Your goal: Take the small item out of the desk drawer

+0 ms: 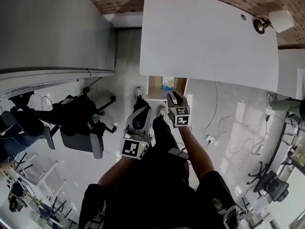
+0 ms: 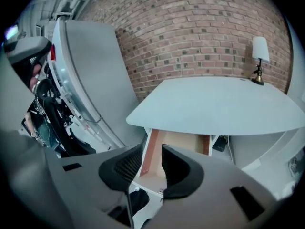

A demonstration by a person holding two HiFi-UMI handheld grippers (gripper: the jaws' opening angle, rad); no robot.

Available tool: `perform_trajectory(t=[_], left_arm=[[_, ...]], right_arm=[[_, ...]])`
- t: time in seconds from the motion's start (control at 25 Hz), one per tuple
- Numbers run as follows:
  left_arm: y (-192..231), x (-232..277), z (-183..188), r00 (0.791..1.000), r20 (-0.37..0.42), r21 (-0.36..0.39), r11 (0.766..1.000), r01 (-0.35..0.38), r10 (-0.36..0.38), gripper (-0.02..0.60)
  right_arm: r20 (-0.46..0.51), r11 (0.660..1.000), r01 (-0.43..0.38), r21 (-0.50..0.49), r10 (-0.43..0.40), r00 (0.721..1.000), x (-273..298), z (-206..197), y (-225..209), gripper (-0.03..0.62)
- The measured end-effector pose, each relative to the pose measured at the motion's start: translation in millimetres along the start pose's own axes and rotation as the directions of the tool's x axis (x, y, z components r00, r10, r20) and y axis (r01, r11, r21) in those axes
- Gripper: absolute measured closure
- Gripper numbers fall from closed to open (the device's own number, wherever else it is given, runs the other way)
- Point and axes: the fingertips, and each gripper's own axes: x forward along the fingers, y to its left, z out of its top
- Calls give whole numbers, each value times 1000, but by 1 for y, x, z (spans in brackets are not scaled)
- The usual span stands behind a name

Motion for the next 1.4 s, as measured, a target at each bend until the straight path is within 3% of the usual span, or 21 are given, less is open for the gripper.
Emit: perform_trajectory(t=[0.2,0.28,0.44,0.64,0.88,1.16,1.4], left_arm=[[21,17,-16,1000,-5,7,1000,-11,11,569],[27,23,-24,1000,-19,-1,1000,-13,13,569],[41,32,-51,994,-108,4,1000,-23,23,569],[55,50,-82,987,-157,-17,1000,-24,21,569],[70,65,-104,986,-166,-22,999,-30,26,569],[78,65,-121,985,-168,-48,998,-42,34,569],[81,67,-132,980,-196,-44,999,-27,18,569]], right_arm=[[-132,1000,11,21,-8,991,58,-42,-21,354],[-181,999,24,48,-15,983,81,-63,-31,342],[-269,993,65,93,-38,962,124,-105,-52,299],[-306,980,122,156,-70,950,165,-137,-81,279],[-327,982,127,140,-75,942,211,-140,-97,262],[-414,970,205,132,-134,900,242,-167,-116,244],[-436,962,238,133,-159,886,256,-173,-125,237]])
